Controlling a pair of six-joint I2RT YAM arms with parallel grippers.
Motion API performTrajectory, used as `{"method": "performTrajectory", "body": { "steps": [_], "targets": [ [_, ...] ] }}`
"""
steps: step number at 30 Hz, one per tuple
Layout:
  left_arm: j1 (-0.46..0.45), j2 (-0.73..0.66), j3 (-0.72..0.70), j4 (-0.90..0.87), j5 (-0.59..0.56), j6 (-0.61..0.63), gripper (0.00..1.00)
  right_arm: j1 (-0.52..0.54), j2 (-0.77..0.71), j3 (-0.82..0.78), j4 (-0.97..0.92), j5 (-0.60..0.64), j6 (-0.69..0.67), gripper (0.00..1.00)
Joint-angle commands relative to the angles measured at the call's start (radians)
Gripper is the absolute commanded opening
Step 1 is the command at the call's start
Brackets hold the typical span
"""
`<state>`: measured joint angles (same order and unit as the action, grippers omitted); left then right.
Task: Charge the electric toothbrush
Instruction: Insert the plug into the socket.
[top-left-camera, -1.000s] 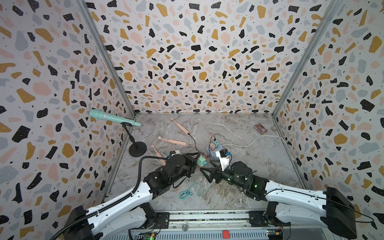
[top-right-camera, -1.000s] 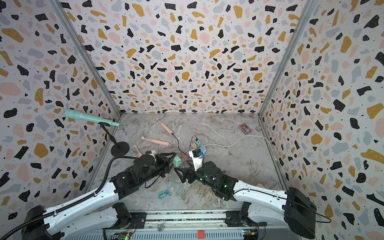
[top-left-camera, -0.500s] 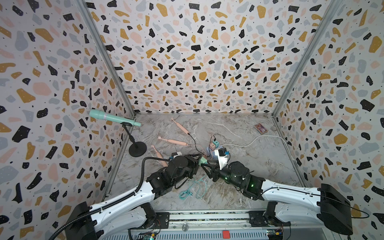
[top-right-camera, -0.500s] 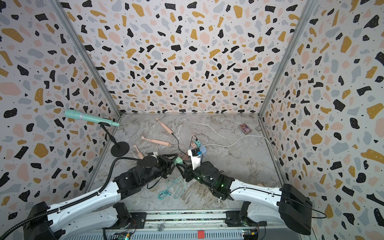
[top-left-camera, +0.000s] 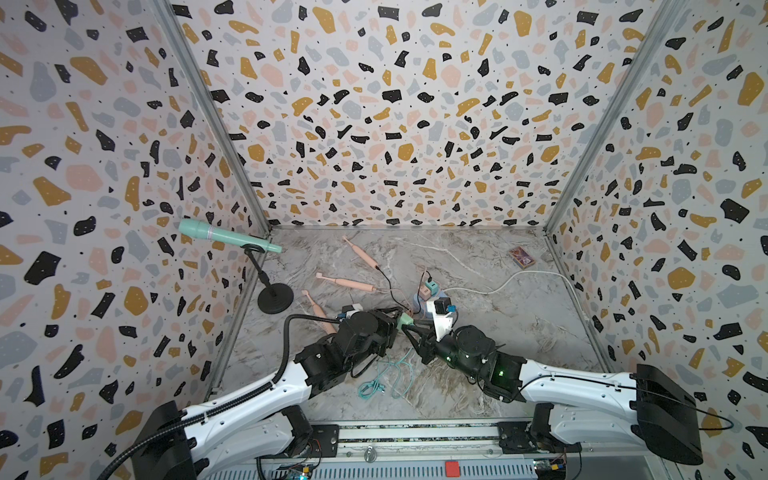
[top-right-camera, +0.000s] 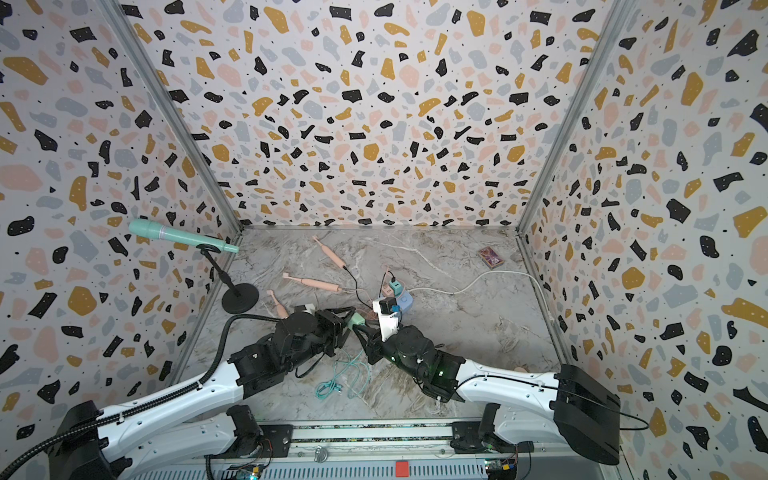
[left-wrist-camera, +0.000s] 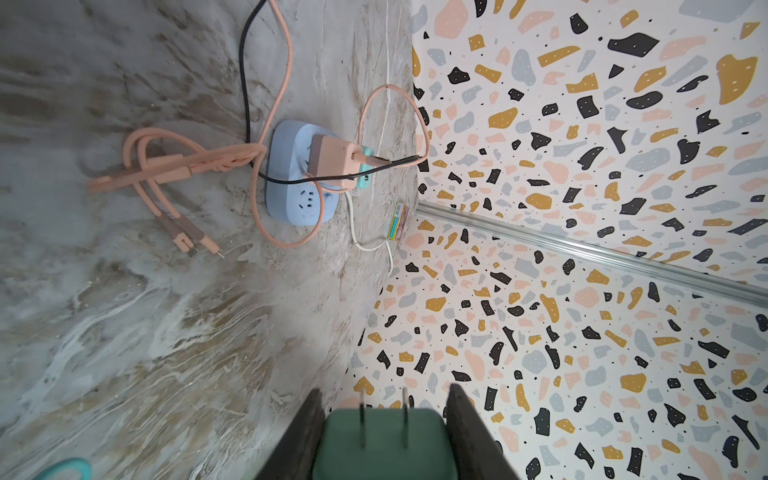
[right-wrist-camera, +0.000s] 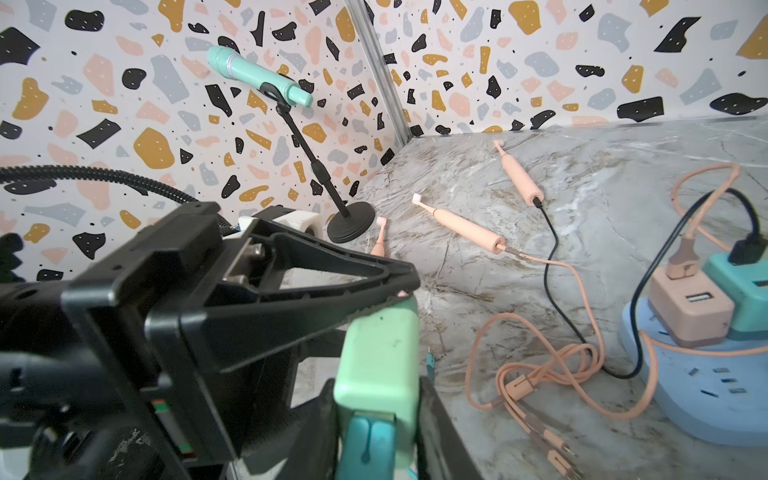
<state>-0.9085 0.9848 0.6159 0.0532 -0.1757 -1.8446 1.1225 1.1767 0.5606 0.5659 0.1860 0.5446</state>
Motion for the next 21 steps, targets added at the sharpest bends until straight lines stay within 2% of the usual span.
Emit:
{"method": "performTrajectory", "body": {
  "steps": [1, 2, 5, 6, 9, 10, 12, 13, 17, 21],
  "targets": [
    [-0.009, -0.009, 0.030, 0.065, 0.000, 0.011, 0.00, 0.003, -0.005, 0.053, 0.033, 0.007, 0.008, 0.07],
    [-0.009, -0.009, 0.032, 0.072, -0.003, 0.011, 0.00, 0.003, -0.006, 0.053, 0.032, 0.006, 0.007, 0.00],
    [-0.009, -0.008, 0.044, 0.073, -0.010, 0.027, 0.00, 0.003, -0.017, 0.053, 0.020, 0.027, 0.010, 0.00],
    [-0.009, -0.008, 0.051, 0.067, -0.017, 0.042, 0.04, 0.004, -0.026, 0.050, 0.015, 0.040, 0.009, 0.00],
    [-0.008, -0.018, 0.073, 0.030, -0.047, 0.077, 0.69, -0.004, -0.059, 0.049, -0.024, 0.077, 0.007, 0.00],
    [-0.007, -0.029, 0.082, 0.009, -0.068, 0.095, 0.83, -0.013, -0.071, 0.051, -0.055, 0.096, 0.016, 0.00],
    [-0.002, -0.049, 0.102, -0.050, -0.099, 0.127, 0.96, -0.041, -0.092, 0.056, -0.118, 0.099, 0.021, 0.00],
    [0.009, -0.060, 0.109, -0.070, -0.105, 0.149, 1.00, -0.057, -0.104, 0.061, -0.167, 0.106, 0.022, 0.00],
    [0.091, -0.104, 0.116, -0.165, -0.074, 0.224, 1.00, -0.148, -0.130, 0.091, -0.379, 0.083, -0.007, 0.00],
    [0.190, -0.144, 0.128, -0.295, -0.086, 0.343, 1.00, -0.336, -0.075, 0.211, -0.685, -0.078, -0.103, 0.00]
  ]
}}
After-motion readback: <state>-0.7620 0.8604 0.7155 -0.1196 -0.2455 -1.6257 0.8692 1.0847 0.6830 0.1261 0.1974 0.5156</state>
